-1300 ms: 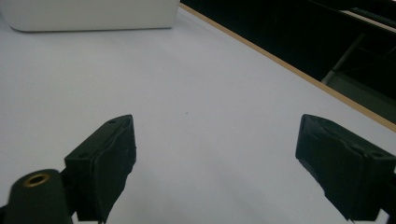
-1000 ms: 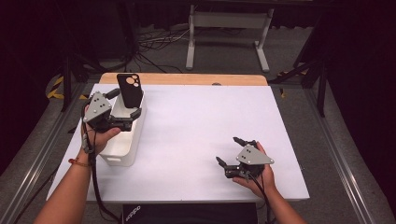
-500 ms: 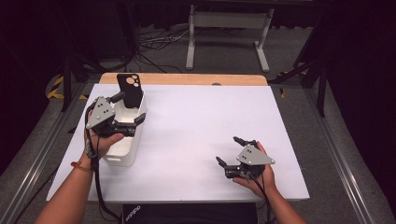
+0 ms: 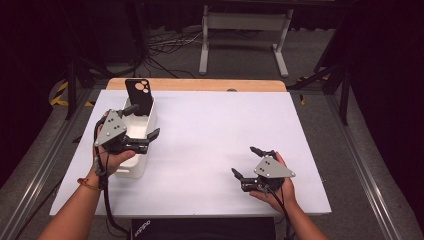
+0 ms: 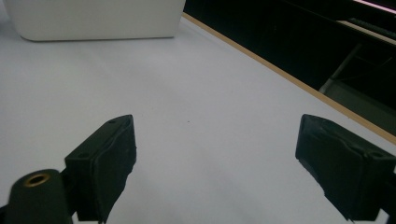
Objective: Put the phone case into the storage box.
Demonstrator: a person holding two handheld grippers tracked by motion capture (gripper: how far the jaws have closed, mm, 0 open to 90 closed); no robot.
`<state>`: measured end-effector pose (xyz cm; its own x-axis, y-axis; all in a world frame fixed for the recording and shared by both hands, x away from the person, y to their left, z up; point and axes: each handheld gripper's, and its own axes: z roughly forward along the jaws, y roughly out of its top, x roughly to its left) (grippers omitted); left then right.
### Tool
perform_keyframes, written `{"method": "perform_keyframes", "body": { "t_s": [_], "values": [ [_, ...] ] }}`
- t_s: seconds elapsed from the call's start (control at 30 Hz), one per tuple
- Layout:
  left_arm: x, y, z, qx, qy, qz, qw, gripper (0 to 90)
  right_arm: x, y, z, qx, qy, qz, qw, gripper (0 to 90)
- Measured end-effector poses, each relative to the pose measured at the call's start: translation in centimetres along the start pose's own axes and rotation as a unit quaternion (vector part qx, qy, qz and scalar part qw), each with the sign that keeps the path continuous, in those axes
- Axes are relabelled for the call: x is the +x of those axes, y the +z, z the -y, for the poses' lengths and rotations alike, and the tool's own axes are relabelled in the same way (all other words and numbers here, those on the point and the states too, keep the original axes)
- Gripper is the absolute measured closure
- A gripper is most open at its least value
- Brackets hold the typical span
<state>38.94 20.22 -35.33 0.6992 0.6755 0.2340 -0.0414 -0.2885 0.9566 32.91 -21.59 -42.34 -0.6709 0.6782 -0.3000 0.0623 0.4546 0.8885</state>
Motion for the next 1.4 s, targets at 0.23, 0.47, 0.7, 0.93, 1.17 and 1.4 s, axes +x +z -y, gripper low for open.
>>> {"method": "perform_keyframes", "body": {
  "t_s": [0.23,0.47,0.7,0.93,1.17,1.4],
  "values": [
    [-0.9,-0.2,0.2,0.000,0.009,0.009,0.9999,5.4,0.1,0.0,0.0,0.002,-0.007,-0.004,1.0000,13.3],
    [-1.7,-0.5,0.2,-0.004,0.013,0.022,0.9997,5.4,0.2,-0.1,-0.2,-0.001,-0.007,-0.003,1.0000,13.2],
    [-2.6,-0.7,0.2,-0.005,0.017,0.032,0.9993,5.4,0.2,-0.3,-0.3,-0.002,-0.008,-0.004,1.0000,13.2],
    [-3.2,-0.7,0.4,-0.005,0.019,0.040,0.9990,5.4,0.2,-0.4,-0.4,-0.004,-0.010,-0.005,0.9999,13.3],
    [-3.7,-1.2,0.6,-0.003,0.019,0.041,0.9990,5.2,0.2,-0.7,-0.6,-0.009,-0.010,-0.009,0.9999,13.2],
    [-4.3,-1.5,0.8,0.002,0.024,0.048,0.9986,4.9,0.2,-0.9,-0.6,-0.010,-0.013,-0.008,0.9998,13.2]
  ]
}}
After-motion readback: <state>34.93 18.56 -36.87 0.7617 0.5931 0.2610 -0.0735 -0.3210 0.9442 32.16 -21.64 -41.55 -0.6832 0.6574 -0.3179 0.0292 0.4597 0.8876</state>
